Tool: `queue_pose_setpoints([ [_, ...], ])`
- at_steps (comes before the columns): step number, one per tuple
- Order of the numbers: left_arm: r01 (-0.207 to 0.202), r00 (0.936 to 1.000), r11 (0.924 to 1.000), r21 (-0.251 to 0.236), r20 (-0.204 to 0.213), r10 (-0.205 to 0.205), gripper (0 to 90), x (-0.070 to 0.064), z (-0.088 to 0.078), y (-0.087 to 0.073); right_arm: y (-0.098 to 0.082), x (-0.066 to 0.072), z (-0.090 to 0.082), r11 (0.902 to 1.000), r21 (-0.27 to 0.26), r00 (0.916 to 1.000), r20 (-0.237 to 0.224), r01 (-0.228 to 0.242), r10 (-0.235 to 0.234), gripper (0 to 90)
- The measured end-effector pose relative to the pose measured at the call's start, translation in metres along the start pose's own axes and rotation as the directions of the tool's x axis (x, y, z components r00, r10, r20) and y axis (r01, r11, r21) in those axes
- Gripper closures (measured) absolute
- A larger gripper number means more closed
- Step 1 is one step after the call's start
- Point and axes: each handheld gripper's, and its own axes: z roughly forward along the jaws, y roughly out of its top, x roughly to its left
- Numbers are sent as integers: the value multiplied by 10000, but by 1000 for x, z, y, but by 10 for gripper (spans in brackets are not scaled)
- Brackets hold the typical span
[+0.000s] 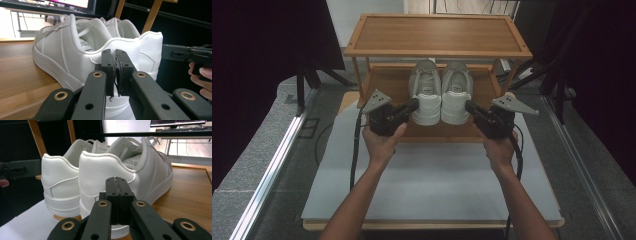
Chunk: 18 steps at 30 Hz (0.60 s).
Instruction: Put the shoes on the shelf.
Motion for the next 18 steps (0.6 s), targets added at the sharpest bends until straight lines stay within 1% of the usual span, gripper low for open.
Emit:
queue_pose_setpoints([
  [1, 216, 9998, 9997, -102, 17, -216, 856, 3, 0, 1, 0, -1, 0, 10000, -34, 10000, 34, -31, 31, 882],
  [2, 216, 9998, 9997, -102, 17, -216, 841, 3, 0, 1, 0, -1, 0, 10000, -34, 10000, 34, -31, 31, 882],
  [4, 355, 9993, 9993, -100, 118, -354, 835, 6, 1, 2, 0, -2, 1, 9999, -99, 9999, 110, -43, 45, 877],
  [5, 255, 9997, 9997, -56, 45, -254, 833, 6, 3, 2, 1, -3, 2, 9999, -108, 9999, 126, -56, 57, 878],
  [8, 261, 9997, 9997, -36, 34, -260, 837, 5, 3, 2, 0, -3, 3, 9999, -142, 9997, 225, -42, 45, 881],
  [10, 178, 9998, 9998, 54, -16, -178, 845, 3, 1, 2, -1, -1, 3, 9999, -143, 9996, 283, -17, 22, 888],
  [11, 151, 9998, 9998, 152, 123, -153, 850, 2, 0, 0, -3, 0, 2, 9999, -103, 9998, 219, 36, -33, 888],
  [12, 108, 9998, 9998, 190, 158, -111, 851, 1, -1, -1, -4, 1, 1, 10000, -69, 10000, 62, -26, 26, 889],
  [13, 108, 9998, 9998, 190, 158, -111, 851, 1, -1, -1, -4, 1, 1, 10000, -69, 10000, 62, -26, 26, 889],
  [14, -5, 9997, 9995, 323, 253, -3, 854, -2, 0, -2, -6, 3, 0, 10000, 54, 9999, -104, 50, -50, 889],
  [16, -83, 9997, 9992, 400, 240, 73, 854, -4, 1, -3, -7, 4, 1, 9999, 78, 9999, -139, 69, -68, 890],
  [17, -150, 9998, 9992, 381, 135, 145, 855, -5, 2, -3, -7, 5, 1, 9999, 114, 9998, -179, 91, -89, 890],
  [18, -160, 9998, 9991, 385, 140, 155, 859, -5, 2, -2, -7, 7, 1, 9998, 133, 9997, -167, 174, -172, 890],
])
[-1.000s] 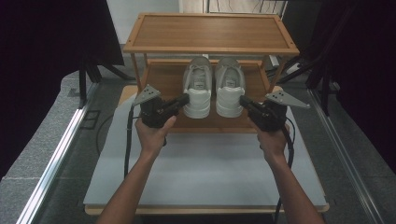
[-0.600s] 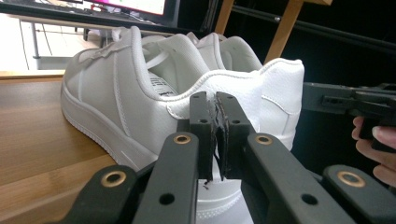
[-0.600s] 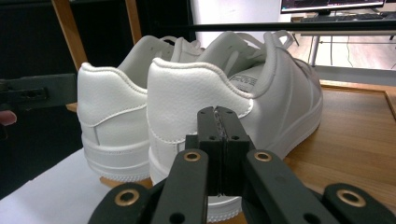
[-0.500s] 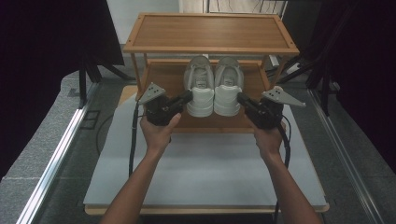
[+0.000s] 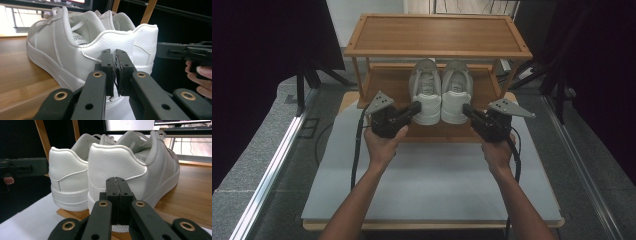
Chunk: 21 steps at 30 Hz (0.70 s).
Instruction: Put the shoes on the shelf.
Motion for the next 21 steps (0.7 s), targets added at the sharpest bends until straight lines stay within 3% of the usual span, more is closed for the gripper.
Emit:
queue_pose_setpoints([
  [4, -29, 10000, 10000, 67, -83, 29, 867, 0, 2, 2, 2, -1, 1, 10000, 35, 10000, -22, -10, 11, 890],
  [7, -67, 9997, 9999, 92, -235, 69, 868, -1, 5, 3, 3, -1, 4, 10000, 11, 9997, 239, 86, -87, 890],
  [21, 45, 9990, 10000, 77, -435, -42, 868, 8, 14, 6, 4, -5, 15, 9999, -115, 9996, 257, -96, 99, 890],
])
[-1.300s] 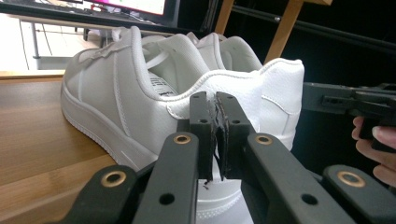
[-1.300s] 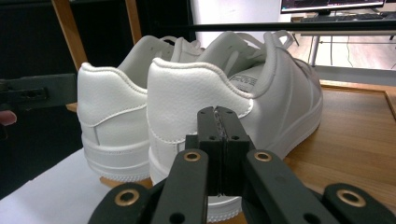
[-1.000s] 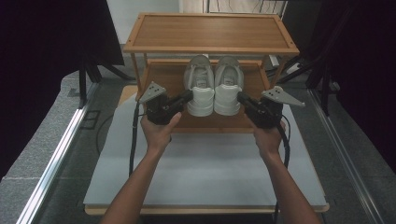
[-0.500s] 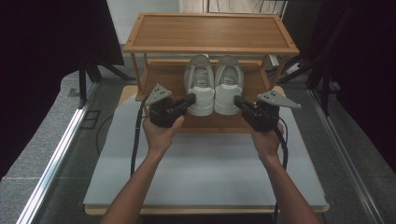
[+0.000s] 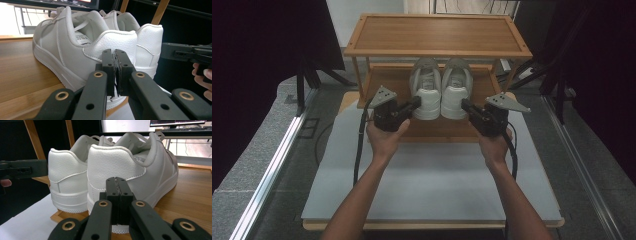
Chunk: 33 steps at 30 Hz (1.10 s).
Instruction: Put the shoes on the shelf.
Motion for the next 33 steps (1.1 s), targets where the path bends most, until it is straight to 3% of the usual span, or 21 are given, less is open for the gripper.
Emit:
queue_pose_setpoints([
  [6, -25, 10000, 10000, 16, 67, 25, 864, 0, -1, -1, 0, -1, 0, 10000, -24, 10000, -24, 4, -4, 889],
  [11, 1, 9994, 9998, -202, 336, 6, 677, 0, -11, -7, -8, 0, -7, 9994, -254, 9989, -411, -216, 205, 816],
  [17, -49, 9975, 9997, -251, 699, 66, 527, 4, -32, -21, -22, 4, -25, 9985, -466, 9944, -1012, 269, -315, 659],
  [24, -103, 9943, 9999, -42, 1062, 107, 446, 10, -67, -54, -48, -1, -47, 9972, -584, 9931, -1047, 469, -528, 588],
  [27, -123, 9942, 9999, 112, 1073, 110, 428, 11, -74, -65, -58, -3, -52, 9972, -502, 9928, -1033, 557, -606, 577],
  [28, -152, 9942, 9996, 237, 1065, 126, 425, 12, -80, -75, -69, -6, -58, 9963, -434, 9920, -990, 741, -781, 567],
  [33, -240, 9943, 9982, 543, 1051, 182, 396, 14, -89, -92, -87, -10, -65, 9967, -276, 9907, -1111, 764, -790, 554],
])
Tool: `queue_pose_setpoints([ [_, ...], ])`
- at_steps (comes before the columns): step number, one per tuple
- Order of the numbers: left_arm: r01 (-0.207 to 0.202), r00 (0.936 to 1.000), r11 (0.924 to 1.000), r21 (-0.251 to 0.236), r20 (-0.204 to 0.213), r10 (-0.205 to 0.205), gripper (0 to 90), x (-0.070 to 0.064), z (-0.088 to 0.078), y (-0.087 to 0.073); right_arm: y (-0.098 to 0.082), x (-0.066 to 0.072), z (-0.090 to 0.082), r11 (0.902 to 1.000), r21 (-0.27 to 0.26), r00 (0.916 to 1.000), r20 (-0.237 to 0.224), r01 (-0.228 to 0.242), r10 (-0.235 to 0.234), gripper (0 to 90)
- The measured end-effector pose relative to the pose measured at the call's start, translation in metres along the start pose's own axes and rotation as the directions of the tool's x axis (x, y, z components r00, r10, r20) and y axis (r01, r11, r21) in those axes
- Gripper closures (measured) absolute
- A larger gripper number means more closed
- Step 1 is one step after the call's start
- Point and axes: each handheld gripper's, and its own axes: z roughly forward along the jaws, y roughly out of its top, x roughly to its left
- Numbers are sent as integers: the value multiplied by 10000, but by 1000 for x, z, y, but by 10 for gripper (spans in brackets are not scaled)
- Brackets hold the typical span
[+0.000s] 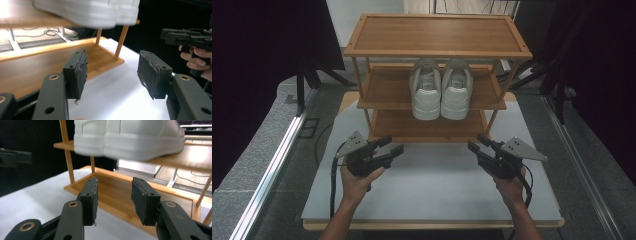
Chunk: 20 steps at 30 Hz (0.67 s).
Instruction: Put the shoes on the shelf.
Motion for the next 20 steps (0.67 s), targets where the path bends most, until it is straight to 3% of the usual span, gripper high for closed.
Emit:
queue_pose_setpoints([
  [7, 331, 9994, 9987, 375, -147, -326, 384, 5, -7, -26, -29, -2, -6, 9996, 247, 9999, -101, -138, 140, 544],
  [20, 346, 9992, 9980, 523, -236, -334, 354, 7, -7, -30, -43, -1, -11, 9998, 156, 9999, -93, -118, 120, 493],
])
